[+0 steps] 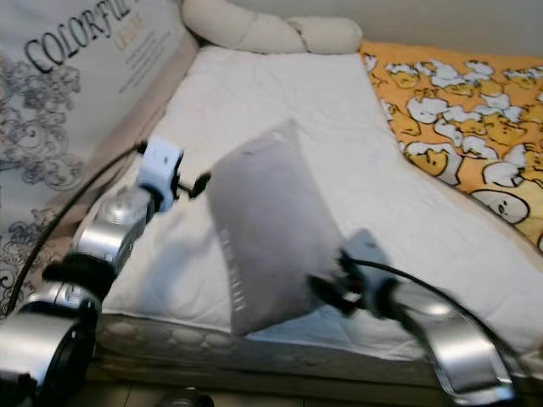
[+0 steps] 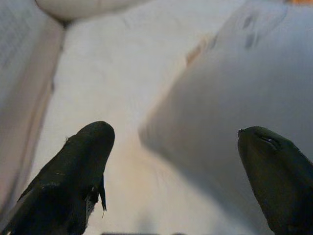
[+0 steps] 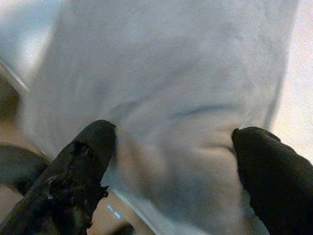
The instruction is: Clean up the room
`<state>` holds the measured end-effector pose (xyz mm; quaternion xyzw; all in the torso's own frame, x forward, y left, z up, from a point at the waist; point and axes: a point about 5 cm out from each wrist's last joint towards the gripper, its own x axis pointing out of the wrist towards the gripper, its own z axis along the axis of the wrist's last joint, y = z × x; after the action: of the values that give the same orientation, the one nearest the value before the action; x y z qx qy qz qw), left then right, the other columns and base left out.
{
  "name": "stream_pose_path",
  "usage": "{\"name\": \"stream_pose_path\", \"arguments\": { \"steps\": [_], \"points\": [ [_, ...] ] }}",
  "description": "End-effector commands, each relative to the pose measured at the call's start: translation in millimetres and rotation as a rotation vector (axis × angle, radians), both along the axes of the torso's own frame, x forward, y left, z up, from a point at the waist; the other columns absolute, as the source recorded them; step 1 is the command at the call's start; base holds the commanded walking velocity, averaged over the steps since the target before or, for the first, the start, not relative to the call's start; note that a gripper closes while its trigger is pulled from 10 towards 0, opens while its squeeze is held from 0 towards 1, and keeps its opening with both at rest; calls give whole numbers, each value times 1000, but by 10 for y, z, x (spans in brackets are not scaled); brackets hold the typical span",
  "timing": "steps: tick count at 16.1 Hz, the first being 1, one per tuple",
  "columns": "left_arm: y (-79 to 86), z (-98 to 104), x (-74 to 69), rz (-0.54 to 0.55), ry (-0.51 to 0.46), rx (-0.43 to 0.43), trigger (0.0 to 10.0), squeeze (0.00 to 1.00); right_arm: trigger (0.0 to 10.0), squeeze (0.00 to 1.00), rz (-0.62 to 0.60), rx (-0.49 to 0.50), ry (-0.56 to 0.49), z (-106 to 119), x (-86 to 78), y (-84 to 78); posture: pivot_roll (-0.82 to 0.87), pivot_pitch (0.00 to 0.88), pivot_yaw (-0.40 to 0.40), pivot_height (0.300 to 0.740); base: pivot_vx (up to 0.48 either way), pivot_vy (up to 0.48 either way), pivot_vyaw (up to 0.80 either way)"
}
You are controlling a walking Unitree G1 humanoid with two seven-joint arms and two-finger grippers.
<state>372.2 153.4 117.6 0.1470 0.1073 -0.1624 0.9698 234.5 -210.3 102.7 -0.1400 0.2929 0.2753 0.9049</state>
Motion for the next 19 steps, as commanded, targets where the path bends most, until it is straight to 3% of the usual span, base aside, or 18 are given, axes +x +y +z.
{"name": "stream_pose_path", "arguments": {
  "steps": [1,2,4,6,7,9,10,11,12,14,15,18,19],
  "points": [
    [-81,-62,-30,-35,27,26,10000,0,10000,0,-52,-51,-30,72,32,-192,40,0,16,740,0,0,0],
    [-139,-208,-101,-71,65,78,10000,0,10000,0,-93,-114,-130,222,123,-382,35,0,17,740,0,0,0],
    [-199,-449,-220,-106,124,167,10000,0,10000,0,-89,-36,-343,660,272,-445,26,0,15,740,0,0,0],
    [-229,-544,-280,-114,154,182,10000,0,10000,0,-78,-21,-364,768,301,-490,25,0,12,740,0,0,0],
    [-273,-604,-323,-125,175,180,10000,0,10000,0,-113,-49,-374,788,358,-580,28,0,7,740,0,0,0],
    [-429,-682,-385,-160,200,155,10000,0,10000,0,-353,-243,-398,544,604,-857,25,0,8,740,0,0,0],
    [-496,-695,-391,-171,203,152,10000,0,10000,0,-420,-321,-400,428,672,-916,25,0,10,740,0,0,0],
    [-593,-727,-407,-179,222,139,10000,0,10000,0,-426,-399,-400,251,750,-869,22,0,17,740,0,0,0],
    [-676,-759,-427,-187,241,134,10000,0,10000,0,-419,-405,-386,109,804,-773,26,0,15,740,0,0,0],
    [-758,-792,-452,-198,254,144,10000,0,10000,0,-389,-338,-350,-45,857,-595,29,0,13,740,0,0,0],
    [-842,-783,-452,-198,258,121,10000,0,10000,0,-304,-308,-288,-281,874,-335,31,0,11,740,0,0,0],
    [-891,-719,-415,-195,234,85,10000,0,10000,0,-232,-197,-173,-543,794,-55,37,0,9,740,0,0,0],
    [-885,-690,-391,-188,226,67,10000,0,10000,0,-198,-117,-110,-642,743,73,39,0,10,740,0,0,0]
  ]
}}
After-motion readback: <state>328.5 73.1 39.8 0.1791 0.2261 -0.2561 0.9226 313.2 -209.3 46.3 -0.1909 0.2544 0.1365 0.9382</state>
